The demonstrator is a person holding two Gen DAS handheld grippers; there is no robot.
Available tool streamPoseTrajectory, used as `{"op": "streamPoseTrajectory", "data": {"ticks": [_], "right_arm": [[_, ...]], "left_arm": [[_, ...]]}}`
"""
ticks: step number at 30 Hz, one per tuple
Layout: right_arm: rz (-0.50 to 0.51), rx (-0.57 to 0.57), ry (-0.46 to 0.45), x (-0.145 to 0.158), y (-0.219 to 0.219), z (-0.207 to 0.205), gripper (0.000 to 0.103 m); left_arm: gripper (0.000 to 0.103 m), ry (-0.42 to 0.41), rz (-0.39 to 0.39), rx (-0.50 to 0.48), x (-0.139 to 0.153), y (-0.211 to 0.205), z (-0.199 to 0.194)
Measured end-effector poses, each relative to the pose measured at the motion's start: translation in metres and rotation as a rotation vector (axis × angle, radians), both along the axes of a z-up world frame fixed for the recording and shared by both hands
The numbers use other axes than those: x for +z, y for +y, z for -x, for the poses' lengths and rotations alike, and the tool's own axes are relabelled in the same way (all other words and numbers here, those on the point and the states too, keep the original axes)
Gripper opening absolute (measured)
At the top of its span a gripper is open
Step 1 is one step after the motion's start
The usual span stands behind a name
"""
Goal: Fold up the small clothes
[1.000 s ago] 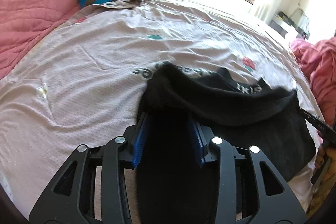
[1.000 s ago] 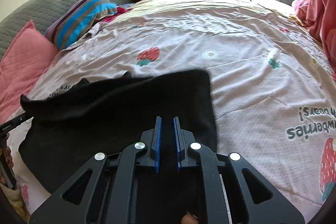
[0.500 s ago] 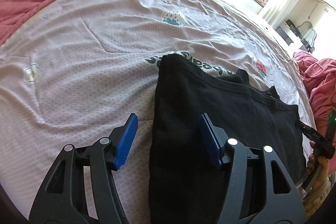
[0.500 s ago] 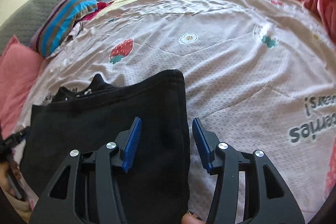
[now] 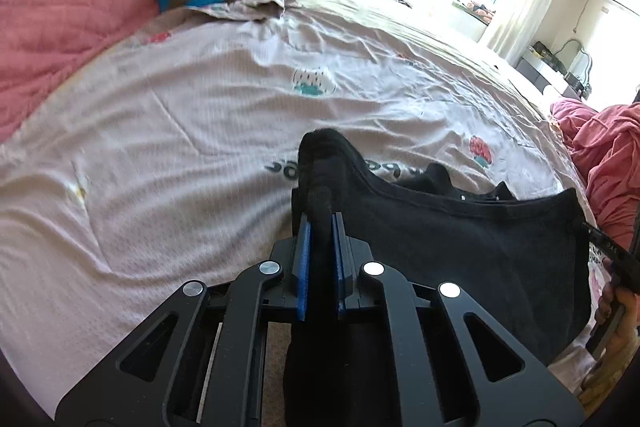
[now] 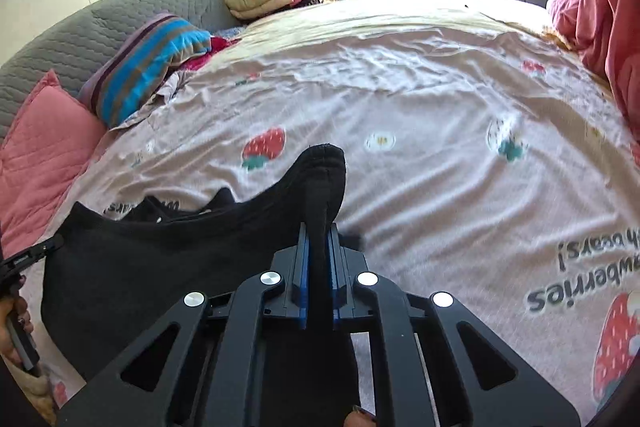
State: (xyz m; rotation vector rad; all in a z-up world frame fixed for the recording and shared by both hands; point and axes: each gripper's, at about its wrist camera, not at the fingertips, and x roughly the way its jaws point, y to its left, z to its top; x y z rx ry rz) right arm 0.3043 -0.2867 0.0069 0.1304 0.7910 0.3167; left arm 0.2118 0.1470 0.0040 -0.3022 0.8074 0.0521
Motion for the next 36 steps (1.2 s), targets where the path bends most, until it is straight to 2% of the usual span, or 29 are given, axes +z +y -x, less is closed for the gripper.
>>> {"op": "streamPoseTrajectory", "data": {"ticks": [3, 6, 8, 11, 14, 16, 18, 22, 25, 30, 34, 36], "right_arm": [[0.013, -0.022, 0.035, -0.013, 0.000, -0.010, 0.007], [0.050, -0.053, 0.102, -0.035, 0.001, -0.016, 0.007], [0.054, -0.067, 0.122, -0.045, 0.000, -0.014, 0.008], [0.094, -0.082, 0.113, -0.043, 0.002, -0.008, 0.013], [0.118, -0.083, 0.088, -0.036, 0.004, 0.001, 0.019], [0.117, -0.052, 0.057, -0.028, 0.006, 0.015, 0.023], [0.110, -0.020, 0.037, -0.022, 0.008, 0.025, 0.038], [0.125, 0.063, 0.004, -0.011, 0.022, 0.052, 0.041], [0.129, 0.124, -0.005, -0.005, 0.034, 0.067, 0.046], [0.158, 0.224, -0.003, -0.005, 0.060, 0.090, 0.052], [0.192, 0.265, 0.037, -0.018, 0.073, 0.097, 0.053], [0.205, 0.257, 0.063, -0.025, 0.071, 0.101, 0.053]], "left_arm": [[0.004, 0.025, -0.019, 0.019, -0.012, 0.001, -0.005], [0.004, 0.081, 0.001, 0.036, -0.037, 0.005, -0.007], [0.004, 0.089, 0.009, 0.037, -0.046, 0.006, -0.004], [0.006, 0.088, -0.008, 0.037, -0.044, 0.004, 0.000], [0.015, 0.073, -0.021, 0.038, -0.034, 0.003, 0.006], [0.024, 0.056, -0.030, 0.037, -0.027, 0.000, 0.011], [0.030, 0.031, -0.052, 0.031, -0.017, -0.007, 0.020], [0.045, 0.007, -0.073, -0.011, -0.004, -0.027, 0.032], [0.054, 0.016, -0.093, -0.051, 0.000, -0.043, 0.037], [0.064, 0.059, -0.071, -0.119, -0.004, -0.063, 0.042], [0.066, 0.106, -0.034, -0.153, -0.020, -0.073, 0.049], [0.066, 0.113, -0.054, -0.159, -0.026, -0.076, 0.054]]}}
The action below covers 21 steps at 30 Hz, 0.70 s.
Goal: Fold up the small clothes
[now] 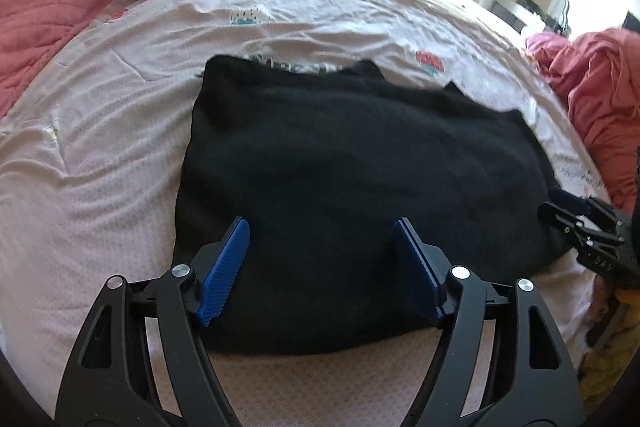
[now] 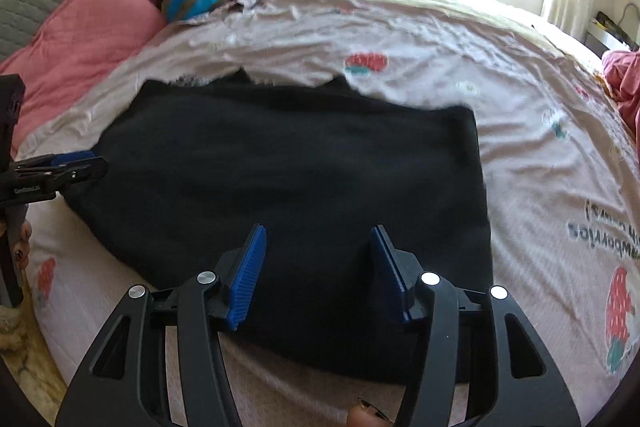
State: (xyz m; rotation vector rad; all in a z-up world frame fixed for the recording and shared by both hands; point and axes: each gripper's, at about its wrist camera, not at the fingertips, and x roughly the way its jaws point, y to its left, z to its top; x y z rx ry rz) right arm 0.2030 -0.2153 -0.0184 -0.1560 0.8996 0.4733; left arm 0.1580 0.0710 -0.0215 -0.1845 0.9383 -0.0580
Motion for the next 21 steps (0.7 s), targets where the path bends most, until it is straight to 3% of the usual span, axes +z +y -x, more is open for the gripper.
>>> {"op": "streamPoseTrajectory", "data": {"ticks": [5, 14, 19, 21], "right_arm": [[-0.010, -0.044, 0.040, -0.014, -0.015, 0.010, 0.057], [0.016, -0.069, 0.010, -0.018, -0.015, 0.026, 0.058], [-0.020, -0.090, 0.013, -0.015, -0.020, 0.032, 0.066], [-0.029, -0.092, 0.011, -0.013, -0.021, 0.034, 0.074]], "left_arm": [[0.066, 0.014, 0.034, -0.004, -0.008, 0.002, 0.013], [0.066, 0.010, 0.007, -0.005, -0.010, -0.004, 0.025], [0.066, 0.007, 0.005, -0.004, -0.008, -0.004, 0.028], [0.066, 0.006, 0.012, -0.003, -0.006, -0.004, 0.028]]}}
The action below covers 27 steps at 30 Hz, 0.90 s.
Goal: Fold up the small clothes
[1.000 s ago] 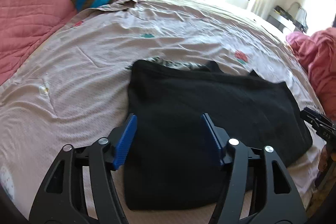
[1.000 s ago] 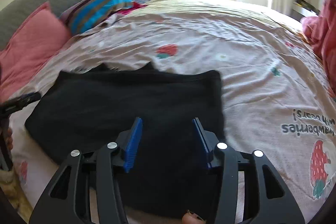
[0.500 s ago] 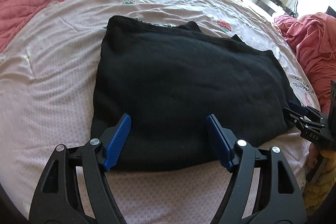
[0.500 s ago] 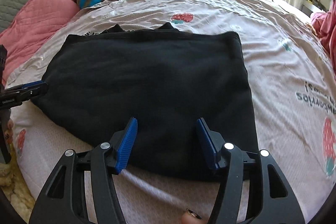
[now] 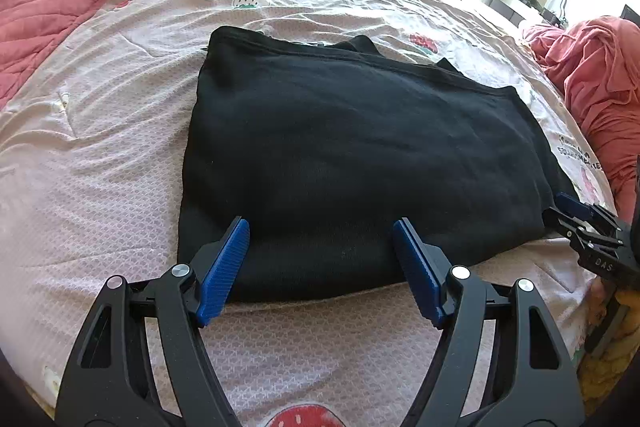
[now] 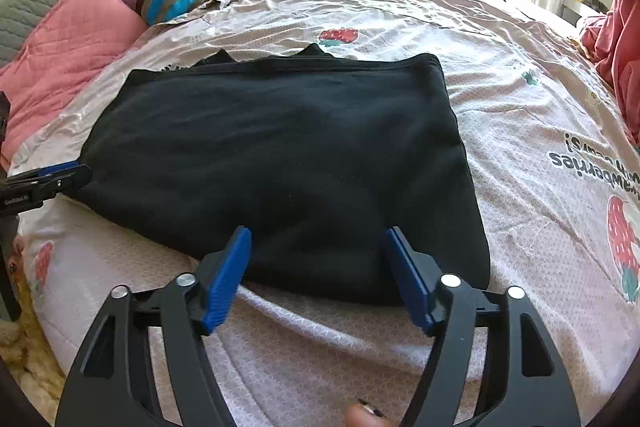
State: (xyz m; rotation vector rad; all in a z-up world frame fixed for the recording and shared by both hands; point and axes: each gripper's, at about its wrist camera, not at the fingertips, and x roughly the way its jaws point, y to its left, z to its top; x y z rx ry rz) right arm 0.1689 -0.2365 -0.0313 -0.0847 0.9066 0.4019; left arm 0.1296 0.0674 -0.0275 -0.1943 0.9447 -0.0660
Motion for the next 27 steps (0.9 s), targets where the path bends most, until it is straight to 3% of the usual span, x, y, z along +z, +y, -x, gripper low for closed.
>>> {"op": "streamPoseTrajectory", "data": {"ticks": [3, 11, 19, 27], "right_arm": [[-0.012, -0.007, -0.010, 0.004, -0.002, 0.004, 0.084], [-0.026, -0.030, -0.036, 0.013, -0.009, 0.011, 0.095], [-0.026, -0.047, -0.057, 0.020, -0.014, 0.015, 0.098], [-0.018, -0.054, -0.086, 0.027, -0.017, 0.019, 0.098]], "left_arm": [[0.067, -0.002, 0.015, 0.007, 0.002, 0.002, 0.002], [0.078, -0.010, 0.018, 0.018, 0.009, -0.002, 0.008], [0.092, -0.018, 0.009, 0.026, 0.018, -0.005, 0.015], [0.093, -0.030, -0.007, 0.060, 0.026, -0.002, 0.021]]}}
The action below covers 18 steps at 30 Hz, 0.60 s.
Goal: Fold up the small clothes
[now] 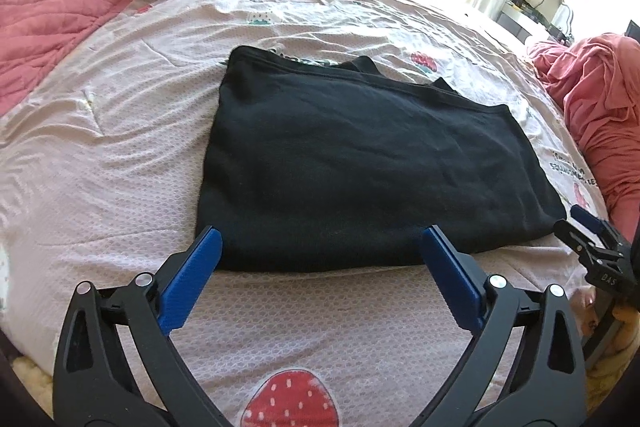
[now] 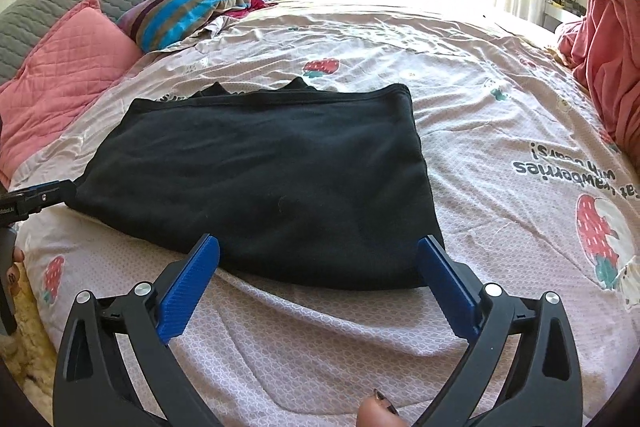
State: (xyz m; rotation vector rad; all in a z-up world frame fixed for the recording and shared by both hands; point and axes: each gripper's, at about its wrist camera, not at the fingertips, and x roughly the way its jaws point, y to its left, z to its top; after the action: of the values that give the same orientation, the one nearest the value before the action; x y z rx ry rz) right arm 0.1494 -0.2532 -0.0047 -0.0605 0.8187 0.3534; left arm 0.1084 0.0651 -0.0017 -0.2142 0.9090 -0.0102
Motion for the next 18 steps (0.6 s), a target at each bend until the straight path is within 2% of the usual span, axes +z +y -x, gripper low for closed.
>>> {"op": "streamPoseTrajectory", "data": {"ticks": [10, 18], "right_arm": [[-0.008, 0.013, -0.031, 0.011, 0.005, 0.006, 0.098], [-0.004, 0.062, -0.043, 0.016, 0.025, 0.011, 0.098]], "left_arm": [[0.093, -0.006, -0.007, 0.033, 0.005, 0.009, 0.008], [0.093, -0.018, -0.040, 0.072, 0.010, 0.020, 0.017]]}}
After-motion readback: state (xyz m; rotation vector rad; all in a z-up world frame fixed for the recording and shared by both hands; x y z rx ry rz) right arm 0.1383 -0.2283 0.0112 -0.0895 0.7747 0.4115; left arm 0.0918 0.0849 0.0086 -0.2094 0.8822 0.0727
